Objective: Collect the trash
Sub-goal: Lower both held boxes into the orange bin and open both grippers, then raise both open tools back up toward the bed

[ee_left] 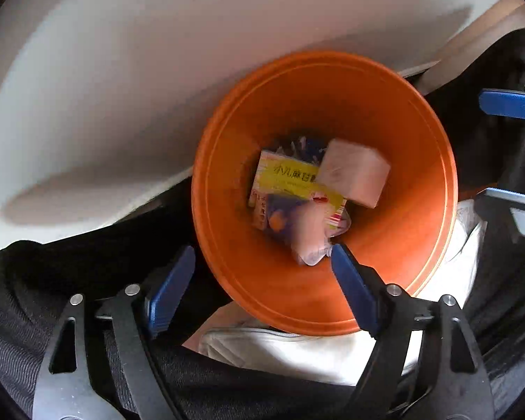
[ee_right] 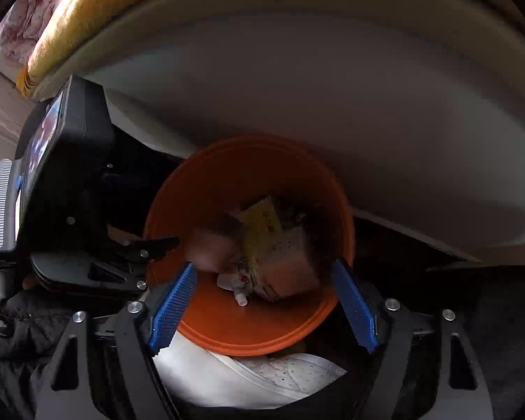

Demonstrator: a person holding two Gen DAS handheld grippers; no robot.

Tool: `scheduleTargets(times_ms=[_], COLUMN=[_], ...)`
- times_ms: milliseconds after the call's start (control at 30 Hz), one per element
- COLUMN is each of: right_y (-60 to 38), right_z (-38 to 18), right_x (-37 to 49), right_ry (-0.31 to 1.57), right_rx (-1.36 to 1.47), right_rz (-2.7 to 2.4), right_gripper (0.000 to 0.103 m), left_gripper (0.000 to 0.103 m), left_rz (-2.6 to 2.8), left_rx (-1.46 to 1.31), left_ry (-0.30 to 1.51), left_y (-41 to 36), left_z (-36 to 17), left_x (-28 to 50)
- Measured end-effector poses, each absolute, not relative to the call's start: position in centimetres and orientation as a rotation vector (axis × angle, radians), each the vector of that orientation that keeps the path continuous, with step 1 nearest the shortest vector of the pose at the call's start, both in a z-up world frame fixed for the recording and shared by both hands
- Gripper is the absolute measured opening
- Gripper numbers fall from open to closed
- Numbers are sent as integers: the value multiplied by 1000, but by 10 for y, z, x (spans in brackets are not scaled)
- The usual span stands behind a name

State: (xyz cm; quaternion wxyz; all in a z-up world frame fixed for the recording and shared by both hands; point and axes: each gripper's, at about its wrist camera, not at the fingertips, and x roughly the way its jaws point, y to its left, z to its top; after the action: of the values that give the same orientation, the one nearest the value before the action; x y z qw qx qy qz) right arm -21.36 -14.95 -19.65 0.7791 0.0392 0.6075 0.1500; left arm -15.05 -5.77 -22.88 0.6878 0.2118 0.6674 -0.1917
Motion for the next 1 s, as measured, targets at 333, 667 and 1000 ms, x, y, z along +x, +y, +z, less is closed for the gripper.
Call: scheduleTargets(times_ms=[333,667,1000], right_y=[-162,-175,-185], right_z=[-180,-164,-133], right_x=[-228,-251,-261], right_ry=[1273,1193,1084], right_rx=[117,120,165], right_rz=[289,279,270], right_gripper=[79,85,90], left_gripper=[79,79,79], left_rz=[-423,-475,-463], left_rx=[473,422,394], left_ry=[1440,1335,1134], left_y=[-55,-47,-25], left_z=[-206,-163,-107], left_x=[-156,-170,-190])
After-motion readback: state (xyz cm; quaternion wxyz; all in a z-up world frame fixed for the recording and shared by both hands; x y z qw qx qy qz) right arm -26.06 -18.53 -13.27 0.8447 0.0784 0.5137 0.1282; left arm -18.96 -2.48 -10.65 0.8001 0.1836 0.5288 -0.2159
